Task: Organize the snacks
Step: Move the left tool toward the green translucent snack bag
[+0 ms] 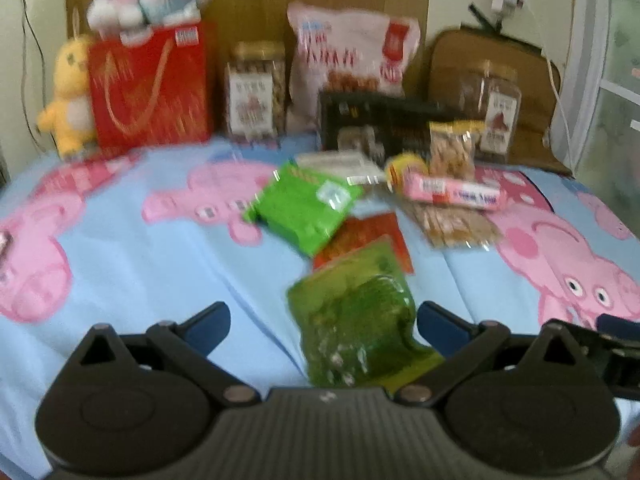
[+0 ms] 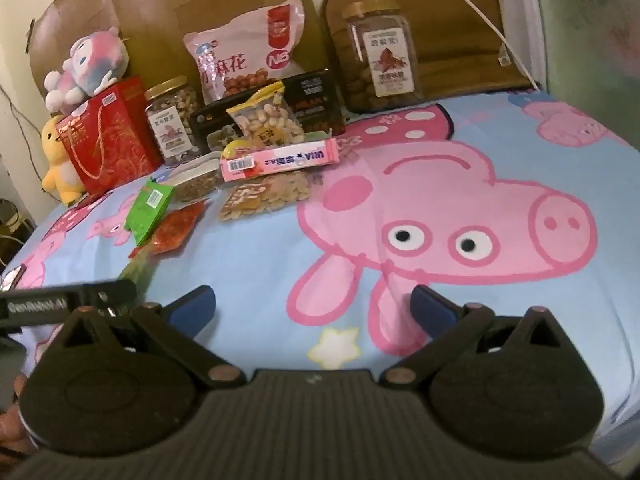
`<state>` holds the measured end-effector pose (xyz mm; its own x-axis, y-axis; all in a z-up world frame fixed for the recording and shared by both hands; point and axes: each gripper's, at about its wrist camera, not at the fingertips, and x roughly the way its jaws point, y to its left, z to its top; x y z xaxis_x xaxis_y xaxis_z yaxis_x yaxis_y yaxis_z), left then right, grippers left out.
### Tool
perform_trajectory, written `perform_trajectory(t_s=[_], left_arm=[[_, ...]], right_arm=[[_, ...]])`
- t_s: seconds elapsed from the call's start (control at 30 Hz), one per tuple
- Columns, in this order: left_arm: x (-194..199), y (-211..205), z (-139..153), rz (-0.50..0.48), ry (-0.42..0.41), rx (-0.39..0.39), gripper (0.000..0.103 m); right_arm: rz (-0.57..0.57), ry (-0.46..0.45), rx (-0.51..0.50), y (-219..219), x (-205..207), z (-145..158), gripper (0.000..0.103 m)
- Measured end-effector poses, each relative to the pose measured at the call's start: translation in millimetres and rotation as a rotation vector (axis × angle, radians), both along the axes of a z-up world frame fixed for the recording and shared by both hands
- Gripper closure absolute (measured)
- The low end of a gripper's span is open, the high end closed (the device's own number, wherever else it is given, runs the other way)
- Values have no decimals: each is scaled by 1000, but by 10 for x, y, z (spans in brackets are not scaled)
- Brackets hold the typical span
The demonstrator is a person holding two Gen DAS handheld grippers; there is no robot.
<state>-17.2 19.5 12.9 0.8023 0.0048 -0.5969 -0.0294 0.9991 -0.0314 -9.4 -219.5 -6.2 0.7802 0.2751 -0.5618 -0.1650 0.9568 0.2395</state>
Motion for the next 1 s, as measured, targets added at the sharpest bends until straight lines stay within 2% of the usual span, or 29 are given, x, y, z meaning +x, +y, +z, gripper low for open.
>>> perform_trajectory(t_s=[0.1, 0.17, 0.33, 0.43, 0.57, 0.73, 0.87, 1.0], left_arm=[[-46, -31, 59, -15, -81, 63, 0], [-97, -33, 85, -35, -131, 78, 0], [-209, 0, 143, -117, -228, 19, 0], [-199, -3, 143, -129, -231, 13, 0], [-155, 35, 124, -120, -205, 21, 0], [-177, 163, 154, -113, -197, 88, 0], [-204, 383, 192, -120, -183, 28, 1], [-241, 538, 232, -114, -195, 27, 9]], right_arm=[[20, -26, -22, 67, 2, 21, 0], [31, -38, -33, 101, 10, 27, 0], [47, -68, -51, 160, 13, 41, 0], [51, -83, -59, 196, 14, 51, 5], [59, -88, -62, 219, 21, 49, 5], [69, -100, -57, 227, 14, 48, 7], [113, -110, -52, 263, 48, 58, 18], [180, -142, -51, 366, 85, 110, 28]])
